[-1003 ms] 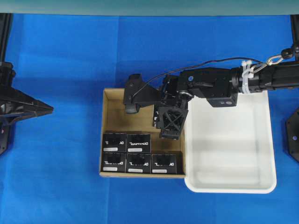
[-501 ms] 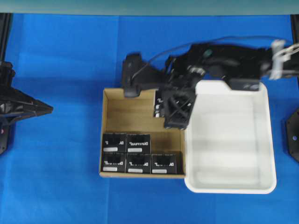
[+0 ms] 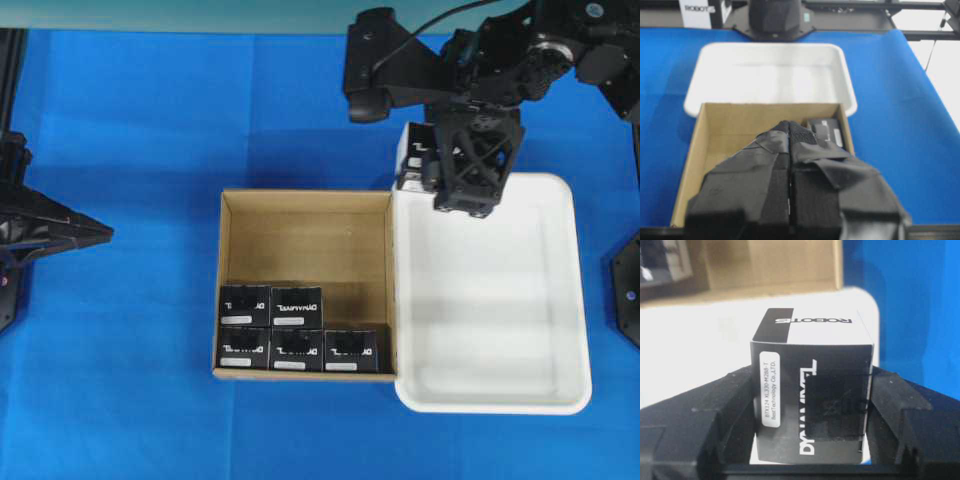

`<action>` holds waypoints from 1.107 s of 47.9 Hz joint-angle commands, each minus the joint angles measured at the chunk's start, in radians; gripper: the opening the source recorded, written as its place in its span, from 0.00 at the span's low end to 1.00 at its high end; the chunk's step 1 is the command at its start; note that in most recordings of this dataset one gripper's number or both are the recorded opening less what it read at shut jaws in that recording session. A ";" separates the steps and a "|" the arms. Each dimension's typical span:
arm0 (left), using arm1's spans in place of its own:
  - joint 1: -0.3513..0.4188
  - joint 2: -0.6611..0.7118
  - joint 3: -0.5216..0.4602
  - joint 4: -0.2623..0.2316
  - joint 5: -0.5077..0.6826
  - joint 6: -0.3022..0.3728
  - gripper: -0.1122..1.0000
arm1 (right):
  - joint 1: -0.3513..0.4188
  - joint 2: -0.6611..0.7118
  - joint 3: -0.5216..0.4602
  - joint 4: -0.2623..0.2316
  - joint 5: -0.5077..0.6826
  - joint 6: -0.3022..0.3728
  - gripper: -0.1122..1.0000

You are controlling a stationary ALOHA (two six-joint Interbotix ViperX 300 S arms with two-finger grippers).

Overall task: Pick the box from inside the cardboard box.
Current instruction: 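Lift the held black box out and carry it over the white tray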

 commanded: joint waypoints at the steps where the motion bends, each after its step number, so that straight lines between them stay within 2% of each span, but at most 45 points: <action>1: 0.000 0.005 -0.031 0.003 -0.005 -0.002 0.04 | -0.005 -0.015 0.040 -0.009 -0.031 -0.023 0.66; 11: -0.002 0.005 -0.043 0.003 -0.005 -0.002 0.04 | -0.017 -0.021 0.189 -0.009 -0.104 -0.094 0.66; 26: -0.005 0.005 -0.044 0.003 -0.005 -0.003 0.04 | -0.015 -0.002 0.405 -0.012 -0.364 -0.137 0.66; 41: -0.006 0.006 -0.044 0.003 -0.005 -0.002 0.04 | -0.009 0.080 0.488 -0.012 -0.531 -0.140 0.66; 53: -0.006 0.008 -0.044 0.002 -0.005 0.000 0.04 | -0.012 0.160 0.483 -0.011 -0.598 -0.140 0.66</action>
